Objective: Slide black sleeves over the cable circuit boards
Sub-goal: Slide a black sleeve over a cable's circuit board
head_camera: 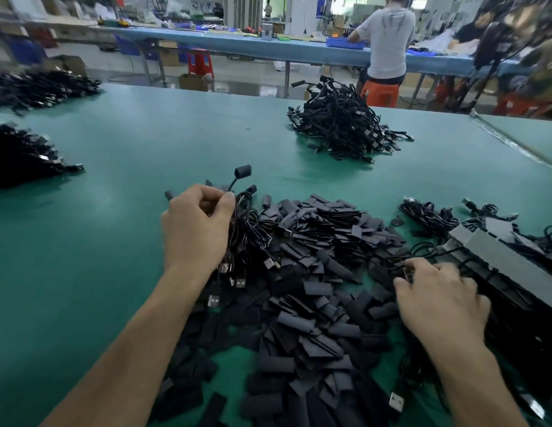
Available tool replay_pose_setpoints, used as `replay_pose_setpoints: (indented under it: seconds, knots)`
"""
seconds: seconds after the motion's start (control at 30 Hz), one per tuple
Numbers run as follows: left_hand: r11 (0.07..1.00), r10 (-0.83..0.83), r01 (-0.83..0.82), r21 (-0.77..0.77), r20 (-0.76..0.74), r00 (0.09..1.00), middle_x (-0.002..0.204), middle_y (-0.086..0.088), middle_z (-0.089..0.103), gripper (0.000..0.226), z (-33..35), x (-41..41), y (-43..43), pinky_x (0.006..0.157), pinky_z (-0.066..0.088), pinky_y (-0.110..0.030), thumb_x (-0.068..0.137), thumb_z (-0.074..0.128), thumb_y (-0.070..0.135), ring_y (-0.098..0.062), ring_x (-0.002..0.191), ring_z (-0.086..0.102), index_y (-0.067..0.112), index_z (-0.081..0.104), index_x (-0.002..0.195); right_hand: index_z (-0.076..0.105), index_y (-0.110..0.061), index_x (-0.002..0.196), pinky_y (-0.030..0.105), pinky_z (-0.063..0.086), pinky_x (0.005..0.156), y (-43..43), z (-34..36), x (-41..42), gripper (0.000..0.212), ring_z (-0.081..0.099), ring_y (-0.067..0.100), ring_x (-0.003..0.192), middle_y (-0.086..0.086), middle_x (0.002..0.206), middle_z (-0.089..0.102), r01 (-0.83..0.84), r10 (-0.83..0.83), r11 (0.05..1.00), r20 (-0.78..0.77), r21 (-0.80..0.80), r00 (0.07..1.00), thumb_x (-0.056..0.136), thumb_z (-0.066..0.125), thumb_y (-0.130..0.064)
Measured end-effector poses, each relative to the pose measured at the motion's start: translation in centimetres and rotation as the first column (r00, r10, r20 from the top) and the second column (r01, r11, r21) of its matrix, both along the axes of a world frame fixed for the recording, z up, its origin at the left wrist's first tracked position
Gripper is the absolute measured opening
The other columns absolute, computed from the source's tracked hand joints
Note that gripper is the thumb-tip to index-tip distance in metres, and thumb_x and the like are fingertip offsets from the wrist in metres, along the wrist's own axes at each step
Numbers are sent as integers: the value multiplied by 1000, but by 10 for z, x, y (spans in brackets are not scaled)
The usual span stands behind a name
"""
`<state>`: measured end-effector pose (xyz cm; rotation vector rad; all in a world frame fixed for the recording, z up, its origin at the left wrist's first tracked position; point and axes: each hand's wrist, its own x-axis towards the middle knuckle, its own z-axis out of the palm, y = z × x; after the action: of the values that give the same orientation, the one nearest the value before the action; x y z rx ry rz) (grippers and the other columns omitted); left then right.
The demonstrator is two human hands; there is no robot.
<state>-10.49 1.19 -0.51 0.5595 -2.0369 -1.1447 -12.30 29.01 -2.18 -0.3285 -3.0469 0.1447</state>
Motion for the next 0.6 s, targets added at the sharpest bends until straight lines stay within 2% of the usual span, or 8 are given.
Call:
replay_pose_setpoints:
  seconds: [0.1,0.23,0.3,0.37,0.4,0.47,0.53,0.6]
  knots:
    - [985,32,-32,169,3,999,73,12,68,13,-12,-7,-8,70,52,-28,88,73,35,-2,64,63,34,62,81,43,-35,140,45,37,100,0,-3,-4,39,46,35,123,11,137,50,6,-4,999,35,-41,999,101,46,-38]
    - [965,8,14,262,-85,996,76,12,72,9,-15,-4,-7,61,52,-26,93,66,40,2,60,65,33,64,87,49,-31,139,47,42,94,-3,-5,-6,55,52,35,112,13,122,56,-93,66,977,-142,-191,988,90,70,-20]
    - [995,-43,48,85,-63,997,81,21,70,11,-14,2,-2,71,52,-18,92,65,43,6,74,66,36,65,84,56,-23,135,39,47,83,-5,-6,-5,58,59,25,91,2,97,62,-256,165,923,-306,-288,938,83,76,-7]
    - [980,-106,100,-174,-28,994,103,13,64,7,-19,9,8,92,50,-27,88,72,37,-7,98,63,32,72,93,65,-18,124,32,50,75,-7,-7,-5,47,59,12,73,-9,80,60,-394,230,842,-416,-368,880,82,78,-5]
    - [940,-93,86,-330,-7,996,112,5,60,16,-22,12,14,96,46,-32,85,76,33,-17,105,59,25,75,99,70,-18,116,32,54,72,-8,-8,-5,36,61,10,71,-10,80,60,-441,240,802,-459,-403,855,82,79,-8]
    - [807,-59,5,-591,-73,996,109,-4,60,23,-24,17,25,89,41,-30,83,76,30,-23,97,56,16,77,101,74,-21,100,19,53,72,-11,-8,-4,21,63,3,73,-9,84,65,-534,247,724,-559,-437,792,81,80,-14]
    - [758,-253,110,-643,-134,958,93,1,62,16,-20,21,37,77,41,-16,84,74,26,-11,83,55,13,77,94,74,-29,93,10,46,71,-14,-8,-4,19,62,3,75,-11,85,68,-629,246,591,-630,-505,737,79,81,-18]
    - [777,-490,393,-491,-80,868,88,10,63,13,-20,24,51,68,47,-10,86,75,24,-1,74,56,16,75,96,74,-33,88,13,46,65,-19,-6,0,15,59,6,69,-8,80,69,-681,244,358,-640,-638,728,78,78,-22]
